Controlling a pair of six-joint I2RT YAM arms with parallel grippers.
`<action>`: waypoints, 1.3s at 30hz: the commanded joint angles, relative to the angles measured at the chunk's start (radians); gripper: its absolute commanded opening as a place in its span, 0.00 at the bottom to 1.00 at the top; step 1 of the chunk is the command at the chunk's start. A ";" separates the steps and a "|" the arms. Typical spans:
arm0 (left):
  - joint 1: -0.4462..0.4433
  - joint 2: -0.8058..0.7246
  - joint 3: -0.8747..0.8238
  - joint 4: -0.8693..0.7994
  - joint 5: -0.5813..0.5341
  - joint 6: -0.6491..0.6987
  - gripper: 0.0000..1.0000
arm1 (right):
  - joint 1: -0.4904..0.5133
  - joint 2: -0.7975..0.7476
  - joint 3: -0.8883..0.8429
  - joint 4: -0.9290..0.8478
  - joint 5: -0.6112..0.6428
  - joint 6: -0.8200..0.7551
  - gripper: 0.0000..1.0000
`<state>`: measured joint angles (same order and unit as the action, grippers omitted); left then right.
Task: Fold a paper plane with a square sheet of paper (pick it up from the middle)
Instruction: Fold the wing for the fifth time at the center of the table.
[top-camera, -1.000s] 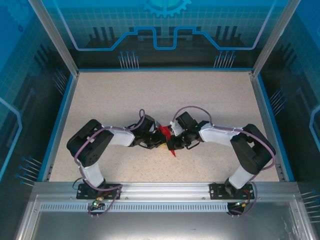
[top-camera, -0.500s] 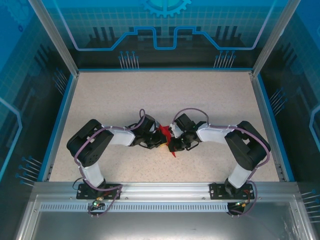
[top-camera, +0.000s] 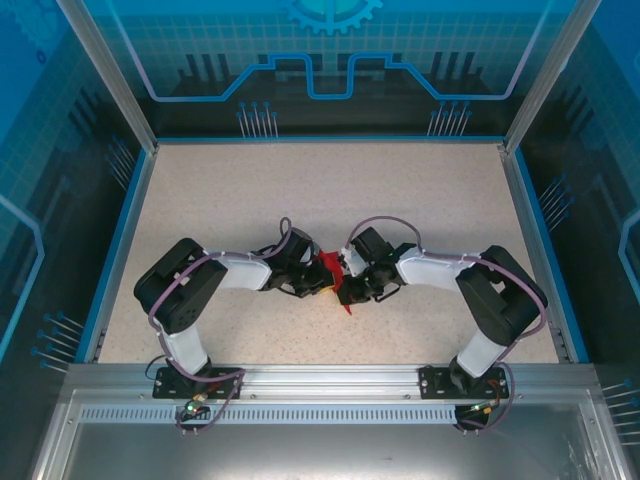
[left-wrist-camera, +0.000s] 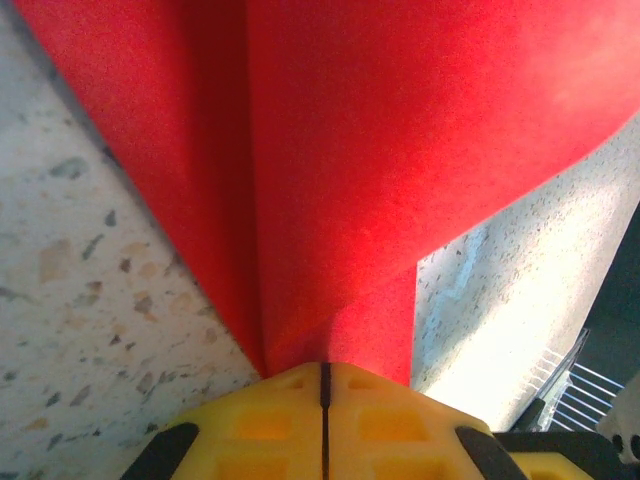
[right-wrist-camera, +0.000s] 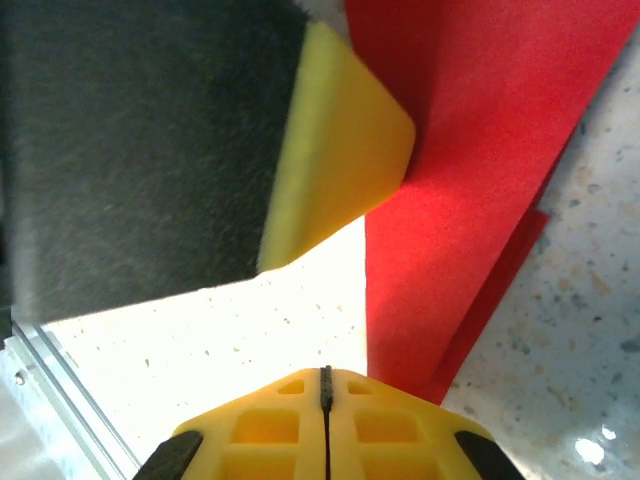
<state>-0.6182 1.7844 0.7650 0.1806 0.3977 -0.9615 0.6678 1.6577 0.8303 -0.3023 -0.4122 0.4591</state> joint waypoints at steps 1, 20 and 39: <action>0.000 0.042 0.004 -0.095 -0.064 0.019 0.07 | 0.009 -0.019 -0.030 -0.057 -0.031 -0.022 0.07; 0.000 0.050 0.009 -0.116 -0.072 0.014 0.07 | 0.007 0.008 -0.074 -0.090 0.070 -0.032 0.06; 0.000 0.068 0.033 -0.180 -0.102 0.026 0.06 | -0.033 -0.099 -0.247 -0.076 -0.035 -0.008 0.06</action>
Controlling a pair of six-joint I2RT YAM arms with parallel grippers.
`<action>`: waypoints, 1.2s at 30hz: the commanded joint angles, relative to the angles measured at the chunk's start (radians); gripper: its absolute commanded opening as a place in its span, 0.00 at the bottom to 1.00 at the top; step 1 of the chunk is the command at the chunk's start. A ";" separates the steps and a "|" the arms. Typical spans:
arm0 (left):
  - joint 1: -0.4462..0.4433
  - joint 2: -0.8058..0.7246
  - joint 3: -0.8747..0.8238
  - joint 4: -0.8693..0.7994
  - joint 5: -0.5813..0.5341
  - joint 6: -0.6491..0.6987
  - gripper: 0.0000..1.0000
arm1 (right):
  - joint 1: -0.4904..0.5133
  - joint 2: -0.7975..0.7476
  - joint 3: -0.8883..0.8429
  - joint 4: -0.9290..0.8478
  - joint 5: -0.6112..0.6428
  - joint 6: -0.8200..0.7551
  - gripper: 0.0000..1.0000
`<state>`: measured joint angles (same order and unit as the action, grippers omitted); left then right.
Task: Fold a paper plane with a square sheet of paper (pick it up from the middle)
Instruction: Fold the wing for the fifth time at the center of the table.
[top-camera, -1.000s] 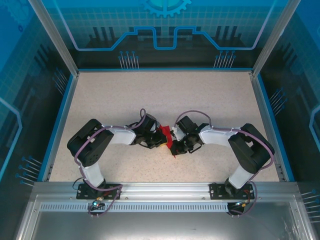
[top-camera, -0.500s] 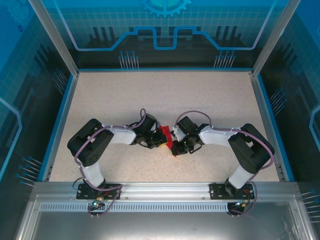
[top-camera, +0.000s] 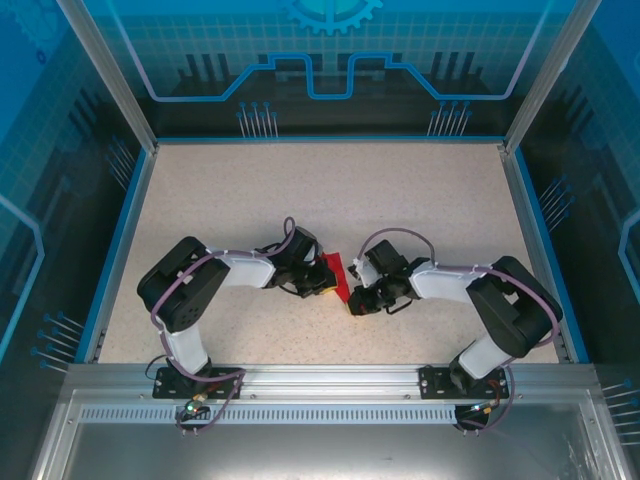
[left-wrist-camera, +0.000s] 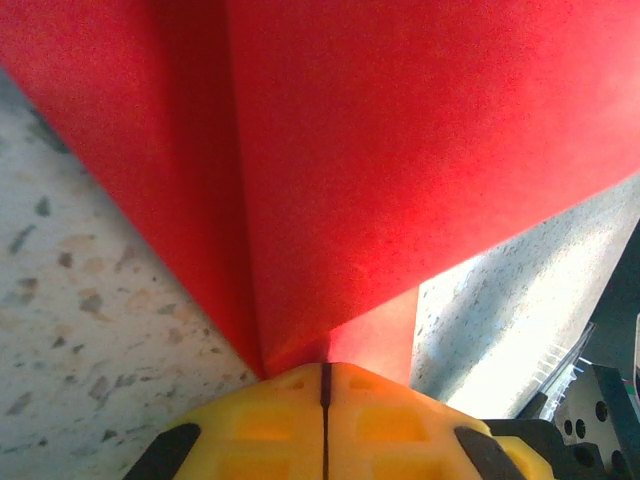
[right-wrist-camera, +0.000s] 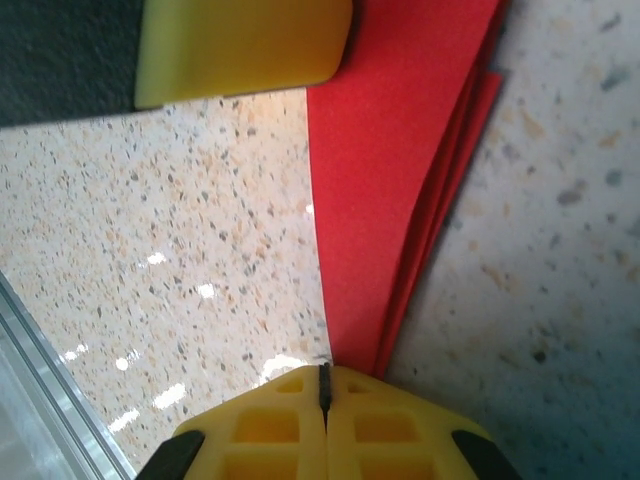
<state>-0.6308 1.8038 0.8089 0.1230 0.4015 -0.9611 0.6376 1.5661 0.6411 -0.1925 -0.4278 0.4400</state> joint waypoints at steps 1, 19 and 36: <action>0.011 0.049 -0.010 -0.122 -0.106 0.027 0.06 | -0.002 -0.013 -0.057 -0.191 -0.019 0.011 0.05; 0.010 0.054 0.022 -0.128 -0.083 0.036 0.06 | 0.011 0.018 0.155 -0.104 -0.025 0.042 0.06; 0.008 -0.016 0.091 -0.134 -0.043 0.173 0.08 | -0.021 0.139 0.063 -0.091 0.045 0.032 0.04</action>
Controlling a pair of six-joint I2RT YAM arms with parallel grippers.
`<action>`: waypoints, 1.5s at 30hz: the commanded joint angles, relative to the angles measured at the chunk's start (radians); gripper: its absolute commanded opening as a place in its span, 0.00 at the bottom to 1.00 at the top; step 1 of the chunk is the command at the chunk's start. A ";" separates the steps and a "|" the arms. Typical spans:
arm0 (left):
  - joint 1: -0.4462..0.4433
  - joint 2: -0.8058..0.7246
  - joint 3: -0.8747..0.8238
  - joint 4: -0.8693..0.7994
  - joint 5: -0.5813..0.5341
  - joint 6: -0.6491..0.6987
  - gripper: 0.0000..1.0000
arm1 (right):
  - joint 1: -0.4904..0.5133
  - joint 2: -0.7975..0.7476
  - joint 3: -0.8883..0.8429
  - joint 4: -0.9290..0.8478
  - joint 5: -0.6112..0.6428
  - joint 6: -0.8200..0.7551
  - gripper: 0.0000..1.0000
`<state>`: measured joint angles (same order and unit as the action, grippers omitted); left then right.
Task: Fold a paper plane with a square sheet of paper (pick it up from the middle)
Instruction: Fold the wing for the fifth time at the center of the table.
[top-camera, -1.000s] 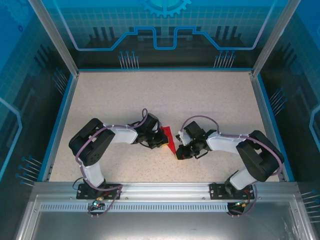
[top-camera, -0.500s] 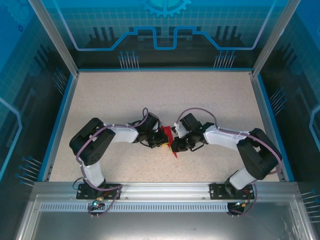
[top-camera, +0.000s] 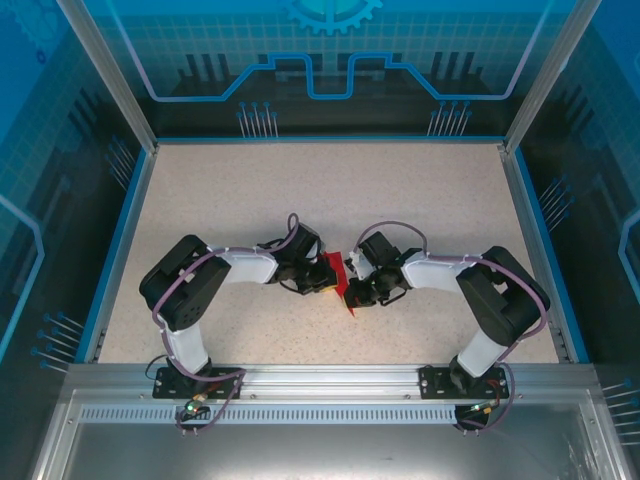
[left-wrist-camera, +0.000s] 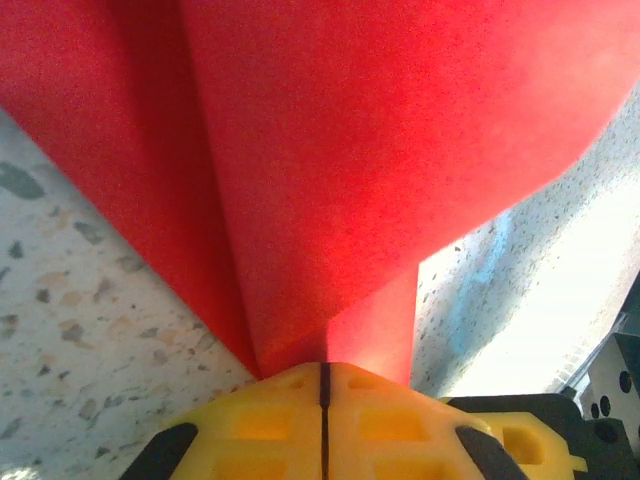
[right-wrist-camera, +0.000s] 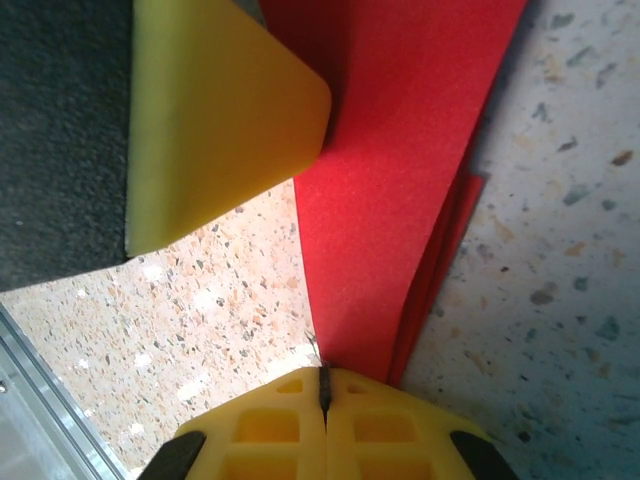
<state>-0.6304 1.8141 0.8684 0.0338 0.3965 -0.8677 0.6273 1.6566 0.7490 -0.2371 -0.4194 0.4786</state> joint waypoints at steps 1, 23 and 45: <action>0.008 -0.038 0.036 -0.044 -0.039 0.100 0.09 | -0.011 0.051 -0.047 -0.047 0.036 -0.009 0.04; 0.010 0.030 0.096 -0.084 -0.142 0.262 0.09 | -0.014 0.061 -0.049 -0.067 0.030 -0.015 0.04; 0.011 0.076 0.074 -0.068 -0.145 0.268 0.08 | 0.008 0.049 0.088 0.006 -0.003 0.031 0.06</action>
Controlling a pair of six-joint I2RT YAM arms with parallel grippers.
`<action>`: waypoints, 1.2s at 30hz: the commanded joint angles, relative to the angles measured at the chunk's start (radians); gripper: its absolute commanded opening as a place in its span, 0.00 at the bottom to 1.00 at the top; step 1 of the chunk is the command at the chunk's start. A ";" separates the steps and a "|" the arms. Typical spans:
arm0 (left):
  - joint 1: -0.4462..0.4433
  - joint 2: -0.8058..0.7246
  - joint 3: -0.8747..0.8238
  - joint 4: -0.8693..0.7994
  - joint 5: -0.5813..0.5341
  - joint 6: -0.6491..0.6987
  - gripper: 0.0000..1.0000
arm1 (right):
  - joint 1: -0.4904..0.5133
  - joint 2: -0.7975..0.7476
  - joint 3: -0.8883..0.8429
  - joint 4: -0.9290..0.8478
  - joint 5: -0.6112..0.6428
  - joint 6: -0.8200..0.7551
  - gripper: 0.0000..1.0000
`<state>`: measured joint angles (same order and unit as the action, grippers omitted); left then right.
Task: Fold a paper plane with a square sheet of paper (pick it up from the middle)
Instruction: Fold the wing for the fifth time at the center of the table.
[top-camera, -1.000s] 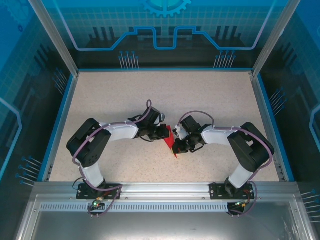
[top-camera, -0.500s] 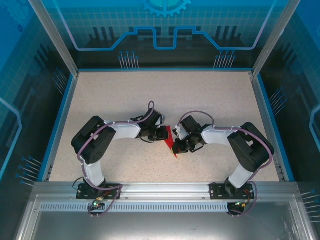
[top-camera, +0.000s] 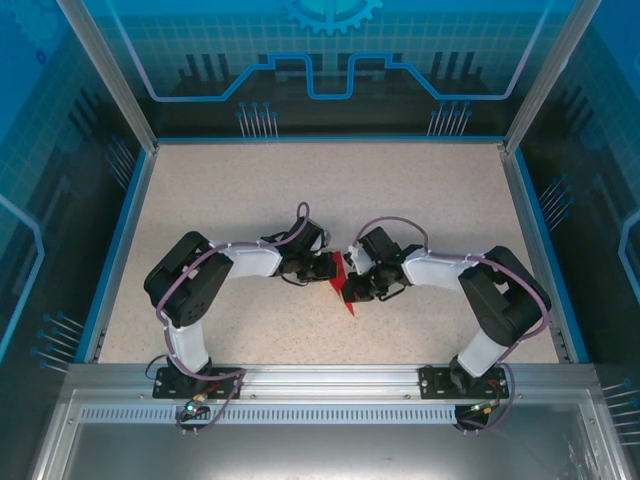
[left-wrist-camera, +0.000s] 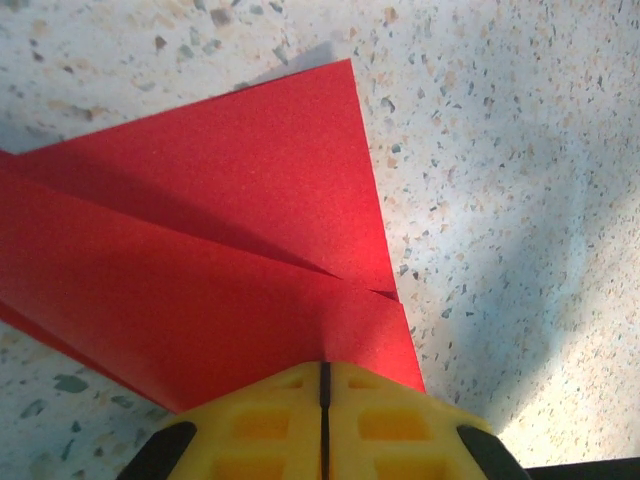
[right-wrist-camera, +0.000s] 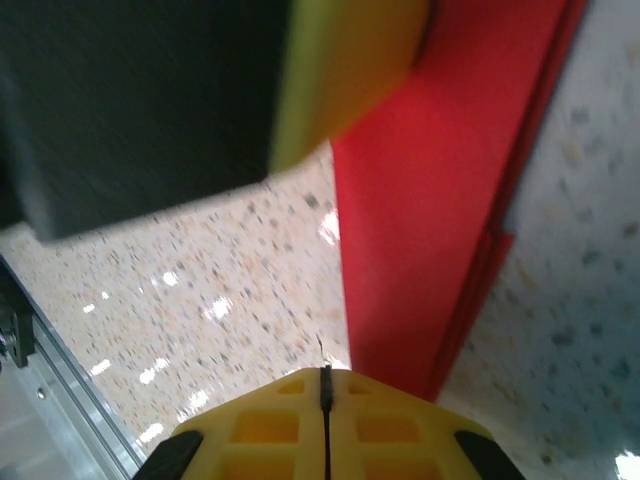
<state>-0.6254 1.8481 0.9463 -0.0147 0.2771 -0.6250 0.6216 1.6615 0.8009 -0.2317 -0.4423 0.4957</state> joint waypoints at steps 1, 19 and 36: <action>0.005 0.043 -0.002 -0.022 -0.025 0.025 0.08 | 0.013 0.060 0.042 0.003 0.025 0.017 0.06; 0.081 0.023 -0.006 0.022 0.005 0.126 0.09 | -0.028 0.119 -0.100 -0.004 0.019 -0.033 0.04; 0.244 0.103 0.075 0.028 0.036 0.162 0.13 | -0.043 0.064 -0.140 -0.044 -0.010 -0.049 0.04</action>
<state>-0.4301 1.9182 0.9966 0.0238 0.4156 -0.4904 0.5880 1.7012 0.7185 -0.0593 -0.4950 0.4583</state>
